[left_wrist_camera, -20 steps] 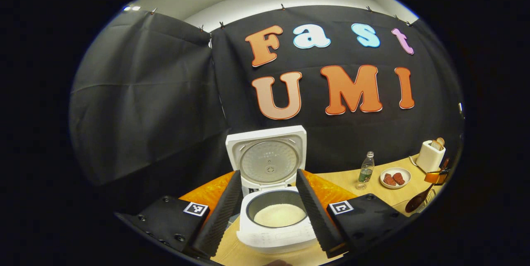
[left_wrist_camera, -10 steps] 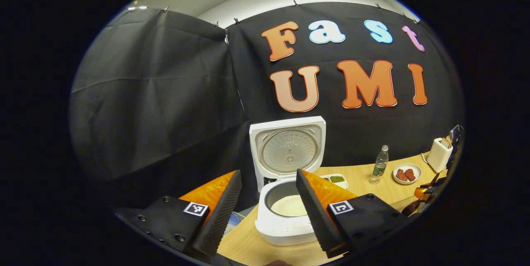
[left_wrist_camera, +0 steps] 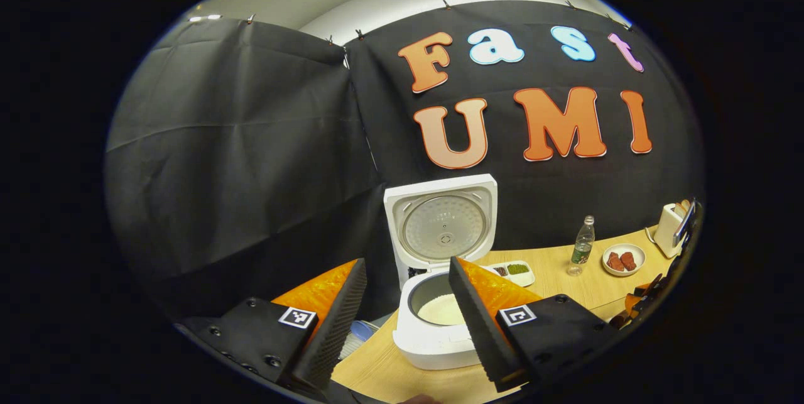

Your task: Close the left gripper, press the button to open the rice cooker; take a wooden spoon from the chopstick holder with the right hand, scoop a spoonful of rice and pour it into the rice cooker, then put the wooden spoon back into the chopstick holder.

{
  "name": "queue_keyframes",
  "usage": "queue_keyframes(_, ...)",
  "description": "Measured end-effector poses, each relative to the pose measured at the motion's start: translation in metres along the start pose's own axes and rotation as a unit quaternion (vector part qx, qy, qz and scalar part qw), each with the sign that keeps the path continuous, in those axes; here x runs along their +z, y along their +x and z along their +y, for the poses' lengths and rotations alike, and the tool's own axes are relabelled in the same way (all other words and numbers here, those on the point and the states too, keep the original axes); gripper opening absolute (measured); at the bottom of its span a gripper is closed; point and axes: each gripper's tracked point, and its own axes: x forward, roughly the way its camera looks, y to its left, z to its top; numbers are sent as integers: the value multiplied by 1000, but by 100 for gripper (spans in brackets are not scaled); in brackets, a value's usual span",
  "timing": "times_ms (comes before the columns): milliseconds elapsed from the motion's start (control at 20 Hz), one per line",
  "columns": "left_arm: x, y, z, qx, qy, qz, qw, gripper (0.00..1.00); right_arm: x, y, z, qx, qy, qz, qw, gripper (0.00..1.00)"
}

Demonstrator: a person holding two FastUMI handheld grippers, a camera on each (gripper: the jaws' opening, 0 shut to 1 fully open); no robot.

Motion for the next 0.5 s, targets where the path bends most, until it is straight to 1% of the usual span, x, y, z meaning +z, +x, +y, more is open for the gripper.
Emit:
queue_keyframes(100,-5,2,0,-2,11,5,1000,91,-4,-1,6,-8,-38,-8,999,25)
queue_keyframes(150,-8,1,1,-3,15,7,1000,91,-12,-1,12,-6,-39,2,999,24)
queue_keyframes(250,-11,2,2,-8,21,10,1000,91,-31,-3,22,0,-17,27,1000,24)
queue_keyframes(300,-13,3,4,-8,24,12,1000,91,-27,-10,21,-12,-18,16,1000,25)
queue_keyframes(350,-14,4,7,-9,25,13,1000,91,-28,-10,19,-18,-19,17,1000,25)
queue_keyframes(400,-15,6,10,-10,24,14,1000,91,-26,-7,16,-23,-8,9,1000,22)
queue_keyframes(450,-17,6,12,-12,22,17,1000,90,-26,-9,14,-23,15,15,1000,18)
queue_keyframes(500,-22,7,13,-13,22,21,999,91,-26,-8,9,-26,37,18,999,18)
